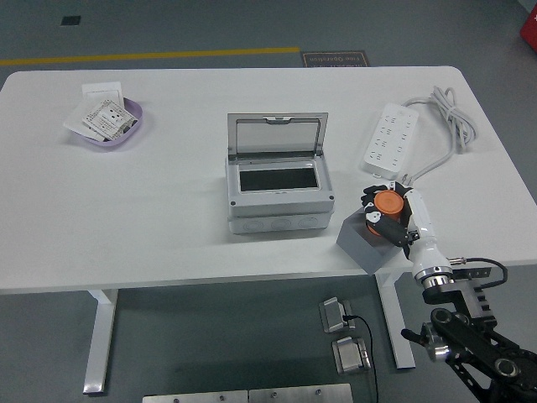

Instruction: Pick up the cylinder from the cube,place it in the box,flap close box

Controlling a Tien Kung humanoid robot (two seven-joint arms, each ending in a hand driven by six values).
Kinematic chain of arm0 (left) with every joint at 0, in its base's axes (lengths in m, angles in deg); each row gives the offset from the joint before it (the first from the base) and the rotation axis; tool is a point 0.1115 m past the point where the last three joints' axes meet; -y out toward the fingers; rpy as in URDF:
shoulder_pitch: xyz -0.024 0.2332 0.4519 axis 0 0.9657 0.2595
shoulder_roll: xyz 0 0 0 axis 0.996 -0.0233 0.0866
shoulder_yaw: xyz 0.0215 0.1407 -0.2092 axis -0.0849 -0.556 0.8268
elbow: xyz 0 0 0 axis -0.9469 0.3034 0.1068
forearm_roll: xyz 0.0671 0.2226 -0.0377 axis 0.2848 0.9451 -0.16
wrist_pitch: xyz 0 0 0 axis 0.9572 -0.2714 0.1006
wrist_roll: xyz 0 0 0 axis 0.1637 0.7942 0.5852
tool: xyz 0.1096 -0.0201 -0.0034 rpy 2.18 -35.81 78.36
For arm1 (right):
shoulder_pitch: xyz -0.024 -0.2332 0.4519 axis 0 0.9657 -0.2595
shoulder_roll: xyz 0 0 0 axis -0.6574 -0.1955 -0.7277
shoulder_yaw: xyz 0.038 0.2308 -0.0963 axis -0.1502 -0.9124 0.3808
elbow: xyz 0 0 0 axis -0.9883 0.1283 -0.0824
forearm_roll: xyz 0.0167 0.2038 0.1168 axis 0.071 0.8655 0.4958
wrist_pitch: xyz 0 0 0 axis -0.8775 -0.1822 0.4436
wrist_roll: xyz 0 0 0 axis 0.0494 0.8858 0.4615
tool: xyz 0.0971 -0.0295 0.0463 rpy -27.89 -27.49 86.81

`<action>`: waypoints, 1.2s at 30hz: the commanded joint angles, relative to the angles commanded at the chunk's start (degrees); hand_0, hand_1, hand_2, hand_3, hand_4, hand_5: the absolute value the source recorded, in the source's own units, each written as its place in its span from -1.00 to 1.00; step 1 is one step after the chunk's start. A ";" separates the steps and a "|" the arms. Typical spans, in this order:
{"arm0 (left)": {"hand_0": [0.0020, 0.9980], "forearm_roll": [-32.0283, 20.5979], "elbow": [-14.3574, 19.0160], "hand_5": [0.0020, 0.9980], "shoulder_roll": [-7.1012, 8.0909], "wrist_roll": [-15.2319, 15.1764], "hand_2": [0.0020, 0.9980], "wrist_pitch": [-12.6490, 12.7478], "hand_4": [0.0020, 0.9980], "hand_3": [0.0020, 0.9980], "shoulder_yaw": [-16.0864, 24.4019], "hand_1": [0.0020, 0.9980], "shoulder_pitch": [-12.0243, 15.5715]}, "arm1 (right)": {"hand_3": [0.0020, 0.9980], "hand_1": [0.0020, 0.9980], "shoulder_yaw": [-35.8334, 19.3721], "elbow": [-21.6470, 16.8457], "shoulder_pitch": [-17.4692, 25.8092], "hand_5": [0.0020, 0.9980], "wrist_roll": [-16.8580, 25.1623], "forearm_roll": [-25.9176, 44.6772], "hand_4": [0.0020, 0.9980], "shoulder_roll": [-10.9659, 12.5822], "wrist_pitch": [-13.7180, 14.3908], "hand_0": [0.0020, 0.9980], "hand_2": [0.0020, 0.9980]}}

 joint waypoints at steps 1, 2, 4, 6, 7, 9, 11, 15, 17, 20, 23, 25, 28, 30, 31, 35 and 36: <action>0.23 -0.02 0.01 -0.80 -0.02 0.00 0.17 -0.01 0.21 0.13 -0.11 0.31 -0.02 | -0.47 -0.23 -0.03 -0.14 -0.14 -1.00 -0.03 -0.17 -0.70 0.08 0.06 -0.13 -0.20; 0.23 -0.06 0.02 -0.80 -0.04 0.01 0.17 -0.01 0.21 0.13 -0.26 0.31 -0.05 | -0.47 -0.23 -0.08 -0.27 -0.29 -1.00 -0.07 -0.33 -0.70 0.17 0.11 -0.13 -0.20; 0.23 -0.20 0.03 -0.80 -0.11 0.02 0.17 -0.03 0.21 0.13 -0.59 0.31 -0.10 | -0.47 -0.23 -0.23 -0.54 -0.68 -1.00 -0.18 -0.74 -0.70 0.33 0.21 -0.13 -0.20; 0.23 -0.30 0.04 -0.79 -0.16 0.03 0.17 -0.03 0.22 0.13 -0.85 0.31 -0.11 | -0.51 -0.30 -0.43 -0.83 -1.09 -1.00 -0.30 -1.07 -0.75 0.49 0.32 -0.17 -0.28; 0.23 -0.35 0.04 -0.79 -0.18 0.03 0.17 -0.03 0.22 0.13 -0.92 0.31 -0.12 | -0.51 -0.30 -0.49 -0.98 -1.31 -1.00 -0.41 -1.26 -0.75 0.59 0.41 -0.17 -0.28; 0.23 -0.43 0.04 -0.79 -0.20 0.03 0.17 -0.03 0.22 0.13 -1.04 0.31 -0.11 | -0.51 -0.30 -0.36 -1.39 -1.98 -1.00 -0.92 -2.15 -0.75 0.91 0.77 -0.17 -0.28; 0.23 -0.53 0.02 -0.79 -0.18 0.02 0.17 -0.01 0.22 0.13 -1.14 0.31 -0.10 | -0.51 -0.30 0.35 -1.82 -3.16 -1.00 -2.23 -4.03 -0.75 1.36 1.57 -0.17 -0.28; 0.24 -0.98 -0.08 -0.77 -0.10 0.02 0.18 0.01 0.24 0.13 -1.63 0.32 -0.09 | -0.51 -0.33 3.31 -2.47 -7.14 -1.00 -6.62 -9.50 -0.75 2.37 3.18 -0.17 -0.29; 0.24 -1.21 -0.10 -0.77 -0.04 0.02 0.18 0.02 0.24 0.13 -1.84 0.32 -0.09 | -0.51 -0.33 5.13 -2.42 -9.40 -1.00 -9.10 -12.59 -0.75 2.59 3.45 -0.17 -0.29; 0.24 -1.58 -0.13 -0.77 0.11 0.01 0.18 0.02 0.24 0.13 -2.24 0.32 -0.14 | -0.51 -0.35 8.64 -1.16 -13.42 -1.00 -13.73 -18.45 -0.78 2.05 2.83 -0.22 -0.29; 0.24 -1.86 -0.13 -0.77 0.22 0.00 0.18 0.02 0.24 0.13 -2.52 0.32 -0.21 | -0.51 -0.35 11.87 0.87 -17.35 -1.00 -18.22 -24.12 -0.78 0.73 1.30 -0.22 -0.29; 0.24 -2.02 -0.10 -0.75 0.29 0.01 0.18 0.01 0.26 0.13 -2.70 0.33 -0.24 | -0.56 -0.68 14.26 2.66 -20.22 -1.00 -21.30 -27.78 -0.91 -0.46 -0.06 -0.84 -0.40; 0.24 -2.30 -0.12 -0.75 0.39 0.02 0.18 0.00 0.26 0.13 -3.02 0.33 -0.22 | -0.56 -0.68 17.79 5.49 -24.48 -1.00 -25.31 -32.57 -0.91 -2.12 -1.76 -0.84 -0.40; 0.24 -2.66 -0.18 -0.74 0.45 0.03 0.18 0.00 0.26 0.13 -3.43 0.33 -0.17 | -0.59 -0.77 20.13 7.56 -27.18 -0.96 -27.49 -35.13 -0.92 -3.17 -3.08 -1.00 -0.50; 0.24 -2.83 -0.21 -0.74 0.48 0.04 0.18 0.00 0.26 0.13 -3.62 0.33 -0.14 | -0.59 -0.77 21.38 8.65 -28.65 -0.96 -28.31 -36.38 -0.92 -3.66 -3.72 -1.00 -0.50; 0.24 -3.34 -0.31 -0.74 0.60 0.03 0.18 -0.01 0.26 0.13 -4.20 0.33 -0.11 | -0.59 -0.77 25.87 12.09 -34.10 -0.96 -29.83 -39.06 -0.92 -5.17 -5.60 -1.00 -0.50; 0.24 -3.44 -0.33 -0.72 0.62 0.03 0.18 -0.01 0.25 0.13 -4.32 0.33 -0.12 | -0.59 -0.80 26.67 12.70 -35.26 -0.96 -29.94 -39.11 -0.92 -5.43 -5.84 -1.00 -0.51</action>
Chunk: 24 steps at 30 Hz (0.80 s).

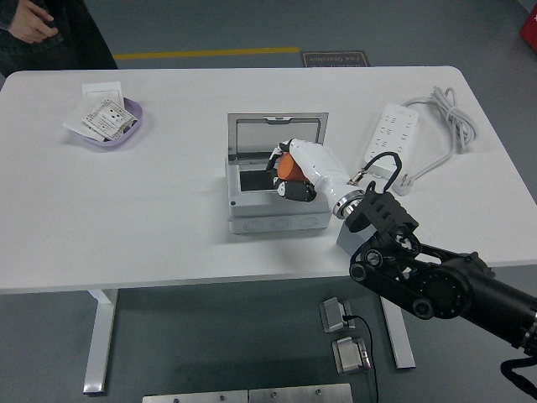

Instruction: Pick up the cylinder from the cube,place it in the box,flap close box

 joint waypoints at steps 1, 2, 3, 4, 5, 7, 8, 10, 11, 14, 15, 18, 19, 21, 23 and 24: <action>0.24 -0.09 -0.01 -0.72 0.01 0.00 0.18 0.00 0.25 0.13 -0.12 0.33 -0.02 | -0.59 -0.80 0.99 0.85 -1.33 -0.96 -0.01 0.19 -0.92 -0.33 -0.22 -1.00 -0.51; 0.24 -0.15 0.00 -0.72 0.02 0.00 0.18 -0.01 0.25 0.13 -0.23 0.33 -0.04 | -0.59 -0.80 1.75 1.53 -2.45 -0.96 0.01 0.41 -0.92 -0.58 -0.35 -1.00 -0.51; 0.24 -0.22 0.00 -0.72 0.01 -0.01 0.18 -0.01 0.25 0.13 -0.35 0.33 -0.07 | -0.59 -0.80 2.60 2.32 -3.72 -0.96 0.07 0.71 -0.92 -0.87 -0.50 -1.00 -0.51; 0.24 -0.28 0.00 -0.72 0.01 -0.01 0.18 -0.02 0.25 0.13 -0.44 0.33 -0.10 | -0.59 -0.80 3.60 3.19 -5.12 -0.96 0.21 1.18 -0.92 -1.18 -0.60 -1.00 -0.51; 0.24 -0.32 0.01 -0.72 0.00 -0.02 0.18 -0.03 0.25 0.13 -0.51 0.33 -0.13 | -0.59 -0.80 4.39 3.85 -6.16 -0.96 0.37 1.58 -0.92 -1.41 -0.64 -1.00 -0.51; 0.24 -0.40 0.03 -0.71 -0.02 -0.03 0.18 -0.04 0.25 0.13 -0.69 0.33 -0.19 | -0.59 -0.80 6.08 5.16 -8.17 -0.95 0.79 2.52 -0.92 -1.85 -0.62 -1.00 -0.51; 0.24 -0.48 0.03 -0.71 -0.05 -0.03 0.18 -0.05 0.25 0.13 -0.79 0.33 -0.23 | -0.59 -0.80 7.01 5.82 -9.04 -0.95 0.99 3.00 -0.92 -2.02 -0.63 -1.00 -0.51; 0.24 -0.54 0.07 -0.71 -0.10 -0.04 0.18 -0.07 0.25 0.13 -0.98 0.33 -0.35 | -0.59 -0.80 9.47 7.39 -10.82 -0.95 1.49 4.24 -0.92 -2.34 -0.71 -1.00 -0.51; 0.24 -0.53 0.09 -0.71 -0.11 -0.05 0.18 -0.07 0.25 0.13 -1.01 0.33 -0.39 | -0.59 -0.80 10.38 7.92 -11.34 -0.95 1.65 4.70 -0.92 -2.41 -0.76 -1.00 -0.51; 0.24 -0.48 0.15 -0.71 -0.09 -0.09 0.18 -0.05 0.25 0.13 -1.02 0.33 -0.49 | -0.59 -0.79 13.24 9.58 -12.68 -0.96 2.22 6.32 -0.92 -2.50 -0.92 -1.00 -0.50; 0.24 -0.44 0.17 -0.71 -0.08 -0.10 0.18 -0.04 0.25 0.13 -0.98 0.33 -0.50 | -0.59 -0.79 14.11 10.09 -13.03 -0.96 2.39 6.80 -0.92 -2.48 -0.95 -1.00 -0.50; 0.24 -0.47 0.21 -0.71 -0.03 -0.09 0.18 -0.04 0.25 0.12 -1.06 0.33 -0.50 | -0.58 -0.79 15.84 11.20 -13.69 -0.99 2.84 7.74 -0.94 -2.35 -0.94 -1.00 -0.49; 0.24 -0.46 0.22 -0.71 -0.02 -0.09 0.18 -0.04 0.25 0.12 -1.04 0.33 -0.50 | -0.58 -0.79 16.39 11.57 -13.88 -0.99 3.06 8.08 -0.94 -2.29 -0.90 -1.00 -0.49; 0.24 -0.38 0.26 -0.71 0.00 -0.09 0.18 -0.05 0.25 0.12 -0.96 0.33 -0.50 | -0.58 -0.79 17.20 12.30 -14.22 -0.99 3.63 8.69 -0.94 -2.20 -0.89 -1.00 -0.49; 0.24 -0.21 0.31 -0.71 -0.02 -0.09 0.18 -0.05 0.25 0.12 -0.80 0.33 -0.51 | -0.58 -0.79 17.25 12.82 -14.49 -0.99 4.25 8.99 -0.94 -2.11 -1.24 -1.00 -0.49; 0.24 -0.07 0.35 -0.72 -0.04 -0.09 0.17 -0.04 0.23 0.12 -0.72 0.33 -0.51 | -0.56 -0.78 17.12 12.98 -14.61 -0.99 4.54 9.08 -0.94 -2.07 -1.52 -0.98 -0.48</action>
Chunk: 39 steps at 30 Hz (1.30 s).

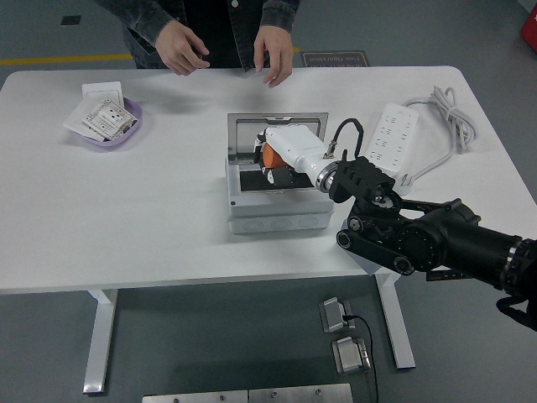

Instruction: Pick up the cylinder from the cube,place it in the box,flap close box

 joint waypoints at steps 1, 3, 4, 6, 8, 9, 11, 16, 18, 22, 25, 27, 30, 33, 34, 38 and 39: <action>0.24 0.13 0.04 -0.72 -0.02 0.01 0.17 0.01 0.23 0.12 0.05 0.33 -0.02 | -0.56 -0.78 -0.22 0.12 -0.13 -0.99 0.30 0.09 -0.94 0.05 -0.33 -0.98 -0.48; 0.24 0.24 0.10 -0.72 -0.05 0.03 0.17 0.02 0.23 0.12 0.07 0.33 -0.09 | -0.56 -0.78 -0.63 0.29 -0.36 -0.99 0.76 0.16 -0.94 0.09 -0.96 -0.98 -0.48; 0.24 0.26 0.12 -0.72 -0.06 0.04 0.17 0.01 0.23 0.12 0.04 0.33 -0.15 | -0.56 -0.78 -0.80 0.35 -0.44 -0.99 0.98 0.25 -0.94 0.10 -1.19 -0.98 -0.48; 0.24 0.27 0.14 -0.73 -0.08 0.04 0.17 0.03 0.22 0.12 0.02 0.33 -0.27 | -0.40 -0.70 -0.98 0.44 -0.52 -1.00 1.23 0.35 -0.92 0.06 -1.46 -0.91 -0.40; 0.24 0.30 0.16 -0.73 -0.08 0.03 0.17 0.03 0.22 0.12 -0.08 0.33 -0.44 | -0.40 -0.70 -1.05 0.66 -0.51 -1.00 1.59 0.68 -0.92 -0.07 -1.55 -0.91 -0.40; 0.24 0.29 0.17 -0.73 -0.08 0.03 0.17 0.03 0.22 0.12 -0.12 0.33 -0.53 | -0.40 -0.70 -1.04 0.76 -0.48 -1.00 1.74 0.85 -0.92 -0.13 -1.59 -0.91 -0.40; 0.24 0.30 0.19 -0.73 -0.07 0.02 0.17 0.04 0.22 0.12 -0.23 0.33 -0.69 | -0.40 -0.70 -0.93 0.99 -0.37 -1.00 2.02 1.22 -0.92 -0.28 -1.62 -0.91 -0.40; 0.24 0.29 0.20 -0.73 -0.11 0.02 0.17 0.06 0.22 0.12 -0.46 0.33 -1.02 | 0.30 -0.25 -0.34 1.67 0.14 -0.67 2.76 2.25 0.33 -0.63 -1.40 -0.46 0.09; 0.24 0.31 0.20 -0.73 -0.15 0.03 0.17 0.04 0.21 0.12 -0.55 0.33 -1.10 | 0.30 0.11 -0.09 1.96 0.33 0.08 2.97 2.52 0.65 -0.74 -1.28 0.16 0.16; 0.24 0.51 0.20 -0.73 -0.27 0.10 0.17 -0.02 0.21 0.12 -0.60 0.33 -1.17 | 0.30 0.11 0.27 2.37 0.61 0.08 3.27 2.89 0.65 -0.80 -1.00 0.16 0.16; 0.24 0.72 0.18 -0.74 -0.33 0.17 0.17 -0.09 0.21 0.12 -0.61 0.32 -1.20 | 0.38 0.23 0.13 2.29 0.80 0.36 3.38 3.01 0.92 -0.69 -0.77 0.40 0.21; 0.24 0.81 0.20 -0.74 -0.38 0.21 0.17 -0.13 0.21 0.12 -0.62 0.32 -1.22 | 0.38 0.23 -0.18 2.04 0.93 0.36 3.35 2.93 0.92 -0.57 -0.65 0.40 0.21; 0.24 1.02 0.26 -0.74 -0.49 0.24 0.17 -0.12 0.20 0.12 -0.60 0.32 -1.27 | 0.39 0.25 -1.10 1.15 1.21 0.37 3.28 2.55 0.91 -0.14 -0.52 0.47 0.21; 0.24 1.62 0.40 -0.74 -0.63 0.23 0.17 -0.11 0.20 0.12 -0.14 0.32 -1.25 | 0.39 0.25 -3.11 -0.95 1.86 0.37 2.88 1.70 0.91 0.84 -0.72 0.47 0.21; 0.24 1.87 0.46 -0.74 -0.67 0.22 0.17 -0.11 0.20 0.12 0.09 0.32 -1.22 | 0.39 0.25 -4.05 -1.95 2.18 0.37 2.59 1.35 0.91 1.28 -0.93 0.47 0.21; 0.24 2.26 0.56 -0.74 -0.79 0.17 0.15 -0.03 0.19 0.11 0.44 0.31 -1.05 | 0.37 0.24 -8.63 -6.94 4.09 0.36 0.73 0.38 0.93 3.79 -2.74 0.48 0.19; 0.24 2.24 0.55 -0.74 -0.81 0.16 0.15 -0.02 0.19 0.11 0.45 0.31 -1.00 | 0.37 0.24 -9.85 -8.41 4.64 0.36 0.05 0.14 0.93 4.64 -3.43 0.48 0.19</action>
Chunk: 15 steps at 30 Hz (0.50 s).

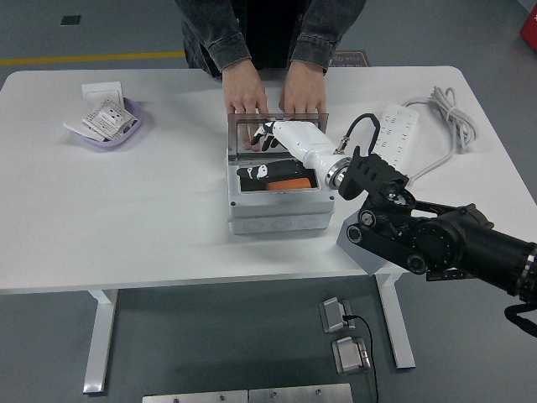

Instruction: Pick up the cylinder from the cube,place it in the box,flap close box

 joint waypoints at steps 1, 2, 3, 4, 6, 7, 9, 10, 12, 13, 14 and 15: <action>0.24 -0.05 -0.01 -0.74 -0.01 -0.01 0.15 0.01 0.19 0.11 -0.03 0.31 0.04 | 0.37 0.24 -1.04 -1.28 0.42 0.36 -0.58 -0.24 0.93 0.69 -0.59 0.48 0.19; 0.24 -0.11 -0.03 -0.74 -0.02 -0.01 0.15 0.03 0.19 0.11 -0.09 0.31 0.09 | 0.37 0.24 -2.24 -2.70 0.80 0.36 -1.21 -0.47 0.93 1.46 -1.28 0.48 0.19; 0.24 -0.18 -0.04 -0.75 -0.03 -0.02 0.15 0.05 0.19 0.11 -0.17 0.31 0.13 | 0.36 0.21 -3.39 -4.17 1.07 0.40 -1.76 -0.69 0.95 2.15 -1.89 0.48 0.18; 0.24 -0.30 -0.06 -0.75 -0.04 -0.03 0.15 0.06 0.19 0.11 -0.31 0.31 0.18 | 0.36 0.21 -4.52 -5.62 1.17 0.40 -2.32 -0.96 0.95 2.85 -2.54 0.48 0.18; 0.24 -0.58 -0.11 -0.75 -0.06 -0.03 0.15 0.08 0.19 0.11 -0.62 0.31 0.23 | 0.36 0.21 -6.21 -8.03 0.90 0.40 -3.15 -1.20 0.95 3.86 -3.50 0.48 0.18; 0.24 -0.77 -0.13 -0.75 -0.07 -0.03 0.15 0.08 0.19 0.11 -0.84 0.31 0.25 | 0.36 0.21 -7.04 -9.47 0.46 0.40 -3.53 -1.28 0.95 4.33 -3.93 0.48 0.18; 0.24 -1.00 -0.14 -0.75 -0.10 -0.03 0.15 0.08 0.19 0.11 -1.22 0.31 0.22 | 0.36 0.18 -8.11 -10.84 -0.87 0.43 -3.89 -1.11 0.94 4.73 -4.40 0.44 0.17; 0.24 -1.07 -0.14 -0.75 -0.12 -0.03 0.15 0.07 0.19 0.11 -1.36 0.31 0.19 | 0.36 0.18 -8.40 -10.87 -1.56 0.43 -3.96 -0.98 0.94 4.77 -4.51 0.44 0.17; 0.24 -1.19 -0.11 -0.75 -0.13 -0.03 0.15 0.07 0.19 0.11 -1.57 0.31 0.10 | 0.36 0.18 -8.41 -9.40 -3.48 0.43 -3.77 0.02 0.94 4.45 -4.58 0.44 0.17; 0.24 -1.24 -0.10 -0.75 -0.12 -0.03 0.15 0.05 0.19 0.11 -1.69 0.31 0.04 | 0.36 0.18 -8.03 -8.01 -4.76 0.43 -3.50 0.93 0.94 4.05 -4.55 0.44 0.17; 0.24 -1.27 -0.09 -0.75 -0.12 -0.03 0.15 0.05 0.19 0.11 -1.77 0.31 -0.01 | 0.36 0.18 -7.66 -6.96 -5.65 0.43 -3.29 1.60 0.94 3.73 -4.49 0.44 0.17; 0.24 -1.31 -0.08 -0.77 -0.10 -0.03 0.15 0.04 0.17 0.11 -1.84 0.30 -0.07 | 0.36 0.17 -7.01 -5.76 -6.62 0.45 -2.96 2.44 0.94 3.23 -4.33 0.42 0.18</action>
